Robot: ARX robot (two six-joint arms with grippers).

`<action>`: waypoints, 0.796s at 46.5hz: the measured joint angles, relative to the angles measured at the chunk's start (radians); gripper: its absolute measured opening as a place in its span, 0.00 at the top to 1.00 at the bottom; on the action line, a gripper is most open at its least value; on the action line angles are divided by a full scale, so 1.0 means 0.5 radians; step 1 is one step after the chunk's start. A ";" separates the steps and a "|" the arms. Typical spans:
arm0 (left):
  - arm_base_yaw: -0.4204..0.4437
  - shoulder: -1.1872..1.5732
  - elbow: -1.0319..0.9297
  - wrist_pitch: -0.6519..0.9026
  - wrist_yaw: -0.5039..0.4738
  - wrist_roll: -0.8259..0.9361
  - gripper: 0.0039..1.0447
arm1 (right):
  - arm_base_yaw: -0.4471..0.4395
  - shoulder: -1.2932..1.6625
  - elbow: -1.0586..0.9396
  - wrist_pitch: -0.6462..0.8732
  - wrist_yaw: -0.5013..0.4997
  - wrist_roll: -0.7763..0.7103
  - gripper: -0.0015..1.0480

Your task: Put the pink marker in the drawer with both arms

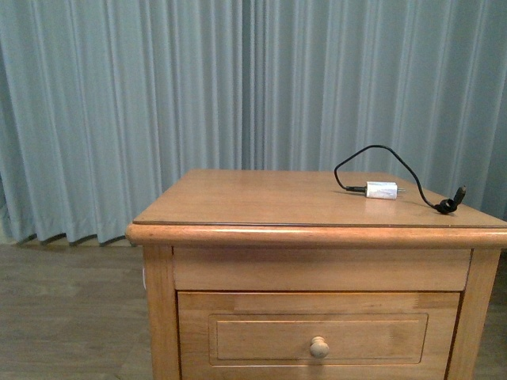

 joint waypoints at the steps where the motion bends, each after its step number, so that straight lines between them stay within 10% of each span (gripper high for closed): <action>1: 0.000 0.000 0.000 0.000 0.001 0.000 0.06 | 0.000 0.000 0.000 -0.001 0.000 0.000 0.99; 8: 0.000 0.000 0.000 0.000 0.000 0.000 0.06 | 0.000 0.000 0.000 -0.001 -0.001 -0.002 0.89; 27: 0.000 0.000 0.000 0.000 0.000 0.000 0.06 | 0.000 0.000 0.000 -0.001 0.000 0.000 0.06; 37: 0.000 0.000 0.000 0.000 0.000 -0.001 0.06 | 0.000 0.000 0.000 -0.001 0.000 -0.002 0.08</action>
